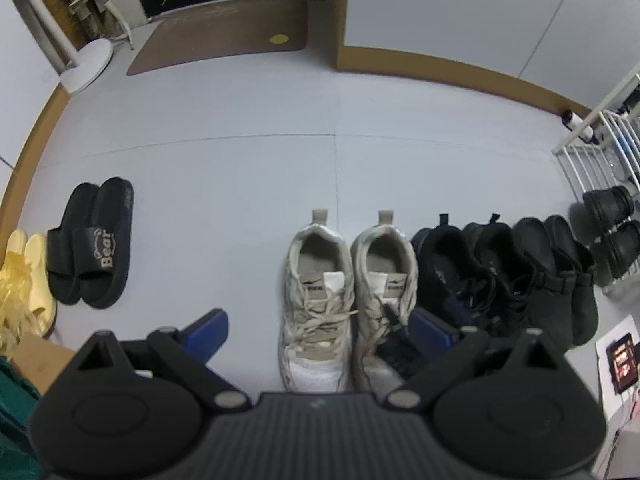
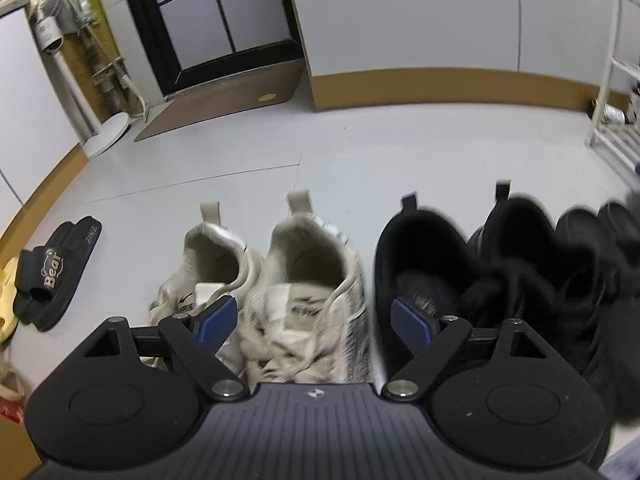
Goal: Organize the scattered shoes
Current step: 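Lower the right gripper onto the heels of the beige ERKE sneakers, then close the right gripper on both beige sneaker heels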
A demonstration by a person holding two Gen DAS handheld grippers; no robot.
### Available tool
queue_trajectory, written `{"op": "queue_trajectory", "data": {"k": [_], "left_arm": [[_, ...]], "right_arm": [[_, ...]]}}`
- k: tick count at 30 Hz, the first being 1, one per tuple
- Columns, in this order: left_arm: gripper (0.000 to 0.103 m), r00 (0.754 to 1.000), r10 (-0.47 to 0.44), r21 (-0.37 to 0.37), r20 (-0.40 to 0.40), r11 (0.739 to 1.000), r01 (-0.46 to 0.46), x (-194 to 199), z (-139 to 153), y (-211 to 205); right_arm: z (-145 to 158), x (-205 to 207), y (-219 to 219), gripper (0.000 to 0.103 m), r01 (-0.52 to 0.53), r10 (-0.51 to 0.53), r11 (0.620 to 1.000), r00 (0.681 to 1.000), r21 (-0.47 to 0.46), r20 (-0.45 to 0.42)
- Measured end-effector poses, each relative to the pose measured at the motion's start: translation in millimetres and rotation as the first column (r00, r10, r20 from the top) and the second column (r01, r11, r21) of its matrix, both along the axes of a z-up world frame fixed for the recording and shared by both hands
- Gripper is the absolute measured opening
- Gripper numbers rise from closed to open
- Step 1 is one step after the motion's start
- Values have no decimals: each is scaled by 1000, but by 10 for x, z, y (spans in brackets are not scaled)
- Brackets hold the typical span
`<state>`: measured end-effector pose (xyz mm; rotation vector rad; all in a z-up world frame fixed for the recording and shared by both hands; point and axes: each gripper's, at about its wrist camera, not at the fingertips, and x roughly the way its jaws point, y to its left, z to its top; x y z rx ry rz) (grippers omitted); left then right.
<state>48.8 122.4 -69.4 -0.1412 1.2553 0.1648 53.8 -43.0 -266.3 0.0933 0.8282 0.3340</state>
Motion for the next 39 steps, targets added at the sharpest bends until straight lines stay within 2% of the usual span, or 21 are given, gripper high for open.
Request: {"op": "queue_trajectory", "data": {"k": [5,7,10,17,19,22,24,25,28,39], "left_arm": [[98,1000,-14,-7,0,1000,14,22,14,-85],[98,1000,-28,-9,4,1000,28,24,30,-120],[98,999,-44,-7,17,999,44,46,75,-151],[98,999,-43,-1,28,999,43,82,101,-152],[98,999,-42,-7,16,999,42,83,71,-152],[98,999,-44,-18,12,999,45,90,67,-157],[98,999,-49,-28,23,998,50,98,101,-173],[98,998,-51,-31,27,998,52,99,113,-183],[98,998,-56,-40,28,998,57,103,116,-201],[98,998,-54,-48,22,997,55,96,115,-194]], "right_arm": [[-92,-223,206,76,41,-42,999,998,16,56],[-101,-220,276,67,56,-57,998,996,9,63],[-121,-110,377,60,71,-72,997,996,17,51],[-157,58,616,59,16,-17,1000,997,19,69],[-208,103,677,59,15,-16,1000,999,9,44],[-314,132,687,54,42,-42,999,999,-4,-3],[-341,121,689,52,51,-51,999,999,-1,-5],[-350,116,717,46,44,-44,999,999,-14,1],[-426,152,759,41,32,-32,999,999,-31,-13],[-559,245,813,41,-4,2,998,999,-62,-38]]}}
